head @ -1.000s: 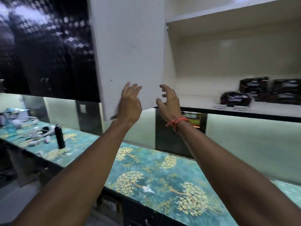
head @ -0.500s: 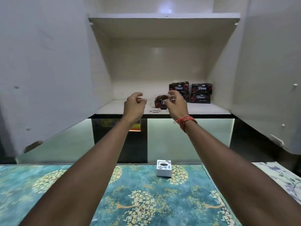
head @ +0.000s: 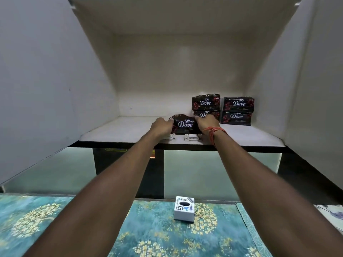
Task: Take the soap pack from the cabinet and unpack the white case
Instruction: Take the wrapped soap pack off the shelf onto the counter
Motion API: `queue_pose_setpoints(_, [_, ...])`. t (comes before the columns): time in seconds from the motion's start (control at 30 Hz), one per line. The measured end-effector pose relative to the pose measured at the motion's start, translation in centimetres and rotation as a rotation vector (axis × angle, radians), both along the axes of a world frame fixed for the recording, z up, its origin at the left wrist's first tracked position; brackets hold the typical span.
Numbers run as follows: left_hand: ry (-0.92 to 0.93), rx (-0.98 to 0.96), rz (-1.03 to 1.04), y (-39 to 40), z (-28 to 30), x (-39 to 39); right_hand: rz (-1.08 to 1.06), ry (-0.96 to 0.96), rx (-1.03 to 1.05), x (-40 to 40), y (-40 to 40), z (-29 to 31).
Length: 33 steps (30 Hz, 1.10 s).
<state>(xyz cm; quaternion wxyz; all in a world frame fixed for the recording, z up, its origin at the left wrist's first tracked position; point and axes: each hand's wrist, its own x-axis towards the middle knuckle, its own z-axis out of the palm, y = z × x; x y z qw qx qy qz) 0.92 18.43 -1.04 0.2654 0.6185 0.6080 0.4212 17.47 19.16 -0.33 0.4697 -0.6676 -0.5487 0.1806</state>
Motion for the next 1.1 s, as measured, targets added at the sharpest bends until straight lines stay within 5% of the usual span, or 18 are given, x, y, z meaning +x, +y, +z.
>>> queue_pose_setpoints(0.13, [-0.156, 0.066, 0.035, 0.9, 0.1, 0.7, 0.107, 0.092, 0.018, -0.5, 0.1, 0.5])
queue_pose_setpoints(0.5, [-0.911, 0.429, 0.021, -9.3, -3.9, 0.3, 0.051, 0.722, 0.651, -5.2, -11.2, -3.4])
queue_pose_setpoints(0.7, [-1.266, 0.217, 0.083, -12.9, -13.4, 0.0, 0.093, 1.029, 0.639, -6.7, -16.1, -12.3])
queue_pose_setpoints(0.87, [-1.444, -0.079, 0.185, -11.8, -22.1, -0.2, 0.088, 0.932, 0.375, -7.2, -16.2, -20.5])
queue_pose_setpoints(1.1, [-1.262, -0.585, 0.154, -8.0, -33.9, -0.1, 0.115, 0.926, 0.058, -7.0, -12.4, -31.5])
